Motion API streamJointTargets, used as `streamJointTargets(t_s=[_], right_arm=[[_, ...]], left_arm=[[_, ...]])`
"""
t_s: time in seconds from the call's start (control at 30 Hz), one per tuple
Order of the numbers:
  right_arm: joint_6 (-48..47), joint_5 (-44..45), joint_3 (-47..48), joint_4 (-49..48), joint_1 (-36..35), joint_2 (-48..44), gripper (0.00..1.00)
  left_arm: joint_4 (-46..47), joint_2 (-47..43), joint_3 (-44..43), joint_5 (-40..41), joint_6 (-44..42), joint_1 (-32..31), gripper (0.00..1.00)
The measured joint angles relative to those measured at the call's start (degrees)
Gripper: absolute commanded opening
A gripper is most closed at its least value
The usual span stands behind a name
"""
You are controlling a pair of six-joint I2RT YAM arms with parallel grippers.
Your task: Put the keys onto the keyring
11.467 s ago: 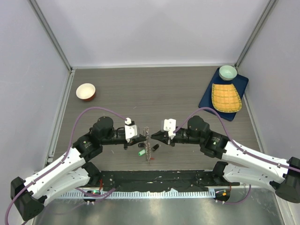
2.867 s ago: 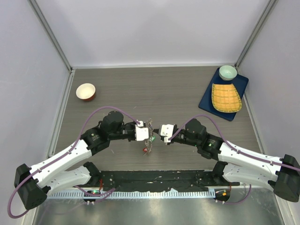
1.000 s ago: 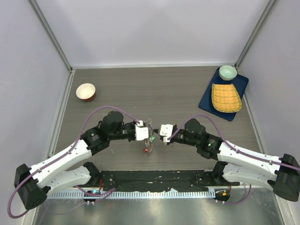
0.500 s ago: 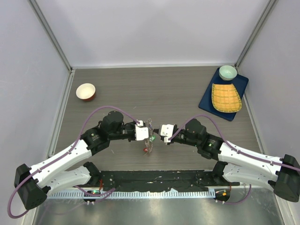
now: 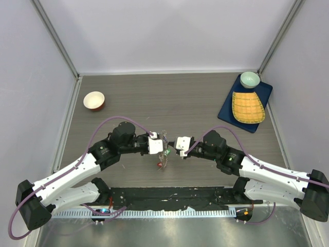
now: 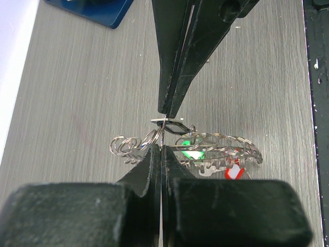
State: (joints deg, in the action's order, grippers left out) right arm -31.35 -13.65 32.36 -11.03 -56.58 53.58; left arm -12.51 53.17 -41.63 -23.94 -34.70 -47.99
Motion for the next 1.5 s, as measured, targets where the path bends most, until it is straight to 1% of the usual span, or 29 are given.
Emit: streamJointTargets(t_s=[0.57, 1.03, 1.5], right_arm=[[0.0, -1.4, 0.0, 0.0, 0.0, 0.0, 0.01], [0.2, 1.1, 0.0, 0.0, 0.0, 0.0, 0.01], [0.2, 0.9, 0.0, -0.1, 0.0, 0.0, 0.01]], left_arm=[[0.3, 0.0, 0.0, -0.1, 0.2, 0.0, 0.00], [0.4, -0.5, 0.1, 0.0, 0.2, 0.0, 0.00], [0.7, -0.5, 0.2, -0.1, 0.3, 0.0, 0.00]])
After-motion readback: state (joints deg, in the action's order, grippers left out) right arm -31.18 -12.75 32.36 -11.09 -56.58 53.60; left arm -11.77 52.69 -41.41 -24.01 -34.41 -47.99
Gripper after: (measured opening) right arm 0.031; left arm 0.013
